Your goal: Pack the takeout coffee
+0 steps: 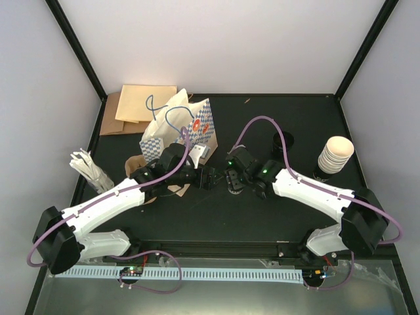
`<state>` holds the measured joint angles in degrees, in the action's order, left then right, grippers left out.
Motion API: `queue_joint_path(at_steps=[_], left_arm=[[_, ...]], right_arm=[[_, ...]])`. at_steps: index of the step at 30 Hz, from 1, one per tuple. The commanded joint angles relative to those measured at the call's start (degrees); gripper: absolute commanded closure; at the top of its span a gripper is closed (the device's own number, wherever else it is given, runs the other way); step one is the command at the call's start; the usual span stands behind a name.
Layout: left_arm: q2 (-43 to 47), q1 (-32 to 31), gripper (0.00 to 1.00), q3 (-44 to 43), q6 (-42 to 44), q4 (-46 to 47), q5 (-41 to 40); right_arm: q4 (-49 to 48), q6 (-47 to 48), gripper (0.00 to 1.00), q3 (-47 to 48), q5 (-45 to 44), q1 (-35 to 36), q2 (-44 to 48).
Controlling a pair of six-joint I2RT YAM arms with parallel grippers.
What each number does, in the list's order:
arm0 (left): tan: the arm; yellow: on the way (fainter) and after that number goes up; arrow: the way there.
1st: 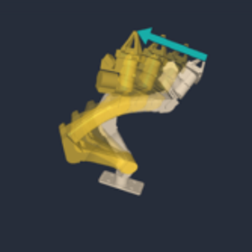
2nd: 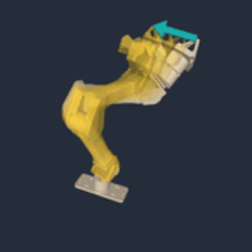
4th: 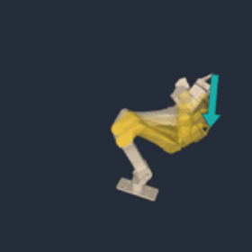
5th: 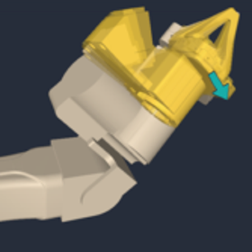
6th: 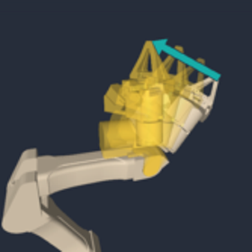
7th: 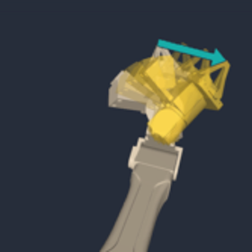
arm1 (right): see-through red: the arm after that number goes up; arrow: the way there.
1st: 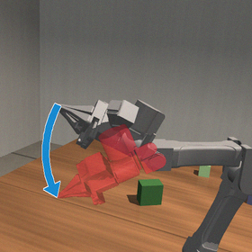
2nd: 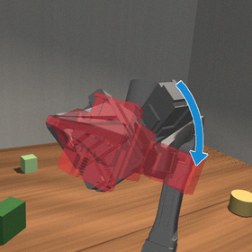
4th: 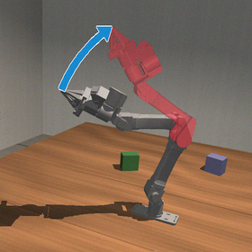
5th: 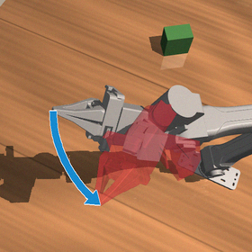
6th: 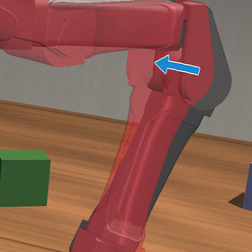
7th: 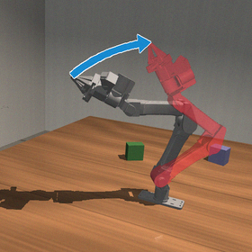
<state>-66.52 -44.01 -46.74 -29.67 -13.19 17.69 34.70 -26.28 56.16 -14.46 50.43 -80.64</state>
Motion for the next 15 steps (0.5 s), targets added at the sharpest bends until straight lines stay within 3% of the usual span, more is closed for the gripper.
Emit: queue_joint_path(at_steps=[1, 15], left_arm=[[-0.40, -0.25, 0.03, -1.79, -0.46, 0.97, 0.41], [-1.17, -0.20, 0.03, -1.90, -0.71, 1.07, 0.91]], right_arm=[[9.46, -1.14, 0.25, -3.50, 5.57, 0.22, -4.14], [14.39, -1.13, 0.25, -2.24, 9.02, 0.54, -0.22]])
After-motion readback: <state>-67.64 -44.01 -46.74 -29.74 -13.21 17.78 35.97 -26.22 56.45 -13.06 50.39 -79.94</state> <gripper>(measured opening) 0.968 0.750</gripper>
